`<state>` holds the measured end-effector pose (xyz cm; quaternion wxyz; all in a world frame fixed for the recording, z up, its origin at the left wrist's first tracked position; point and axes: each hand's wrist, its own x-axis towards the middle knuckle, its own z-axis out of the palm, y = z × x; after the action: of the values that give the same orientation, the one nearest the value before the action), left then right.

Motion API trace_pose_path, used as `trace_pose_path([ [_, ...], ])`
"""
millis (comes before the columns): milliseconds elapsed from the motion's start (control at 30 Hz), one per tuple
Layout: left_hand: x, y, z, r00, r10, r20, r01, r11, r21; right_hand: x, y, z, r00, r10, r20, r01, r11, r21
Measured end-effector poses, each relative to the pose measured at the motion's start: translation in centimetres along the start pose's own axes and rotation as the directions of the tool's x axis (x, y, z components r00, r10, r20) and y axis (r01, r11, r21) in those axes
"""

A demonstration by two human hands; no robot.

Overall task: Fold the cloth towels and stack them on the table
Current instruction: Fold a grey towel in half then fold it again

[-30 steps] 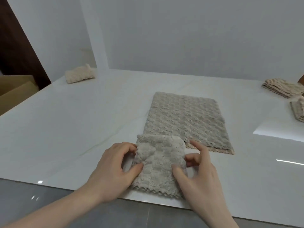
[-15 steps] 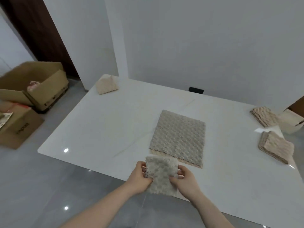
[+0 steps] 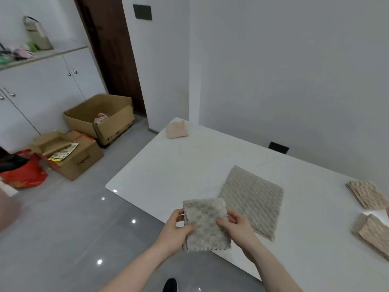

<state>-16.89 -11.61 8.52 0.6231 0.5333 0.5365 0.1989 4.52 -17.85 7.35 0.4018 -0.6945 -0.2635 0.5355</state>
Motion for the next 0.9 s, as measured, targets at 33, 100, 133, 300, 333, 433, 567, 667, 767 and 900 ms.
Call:
trace_pose_path([
  [33, 0.2, 0.3, -0.9, 1.0, 0.005, -0.024, -0.005, 1.0, -0.008, 0.5, -0.5, 0.7, 1.0, -0.003, 0.009, 0.003, 1.0, -0.003],
  [100, 0.8, 0.7, -2.6, 0.998, 0.002, -0.056, -0.004, 1.0, -0.025, 1.3, -1.5, 2.1, 1.0, -0.012, 0.025, 0.012, 1.0, -0.009],
  [133, 1.3, 0.8, -3.5, 0.998, -0.004, -0.067, 0.002, 0.999, -0.037, 1.8, -2.0, 2.7, 0.999, -0.018, 0.029, 0.018, 1.0, -0.007],
  [300, 5.2, 0.8, -7.5, 0.992, -0.114, -0.051, 0.107, 0.987, -0.124, 4.4, -4.4, 6.0, 0.999, -0.036, -0.007, 0.036, 0.999, -0.005],
  [333, 6.2, 0.8, -8.4, 0.99, -0.138, -0.034, 0.132, 0.982, -0.136, 5.1, -5.0, 6.8, 0.999, -0.041, -0.019, 0.041, 0.999, -0.007],
  [433, 9.1, 1.1, -11.7, 0.987, -0.16, 0.007, 0.159, 0.98, -0.122, 7.3, -6.9, 9.7, 0.996, -0.048, -0.071, 0.048, 0.999, -0.009],
  [567, 13.2, 1.2, -16.2, 0.985, -0.168, 0.033, 0.17, 0.984, -0.061, 9.8, -9.0, 13.9, 0.991, -0.042, -0.124, 0.044, 0.999, 0.016],
  [667, 16.0, 1.7, -18.6, 0.98, -0.185, 0.073, 0.188, 0.981, -0.04, 11.1, -10.1, 15.9, 0.986, -0.049, -0.16, 0.055, 0.998, 0.034],
  [767, 17.7, 2.7, -19.8, 0.961, -0.262, 0.093, 0.265, 0.964, -0.017, 11.8, -10.8, 17.0, 0.983, -0.029, -0.181, 0.038, 0.998, 0.049],
  [900, 19.5, 2.9, -20.5, 0.931, -0.347, 0.113, 0.35, 0.937, -0.005, 12.9, -11.9, 17.4, 0.983, -0.028, -0.181, 0.034, 0.999, 0.028],
])
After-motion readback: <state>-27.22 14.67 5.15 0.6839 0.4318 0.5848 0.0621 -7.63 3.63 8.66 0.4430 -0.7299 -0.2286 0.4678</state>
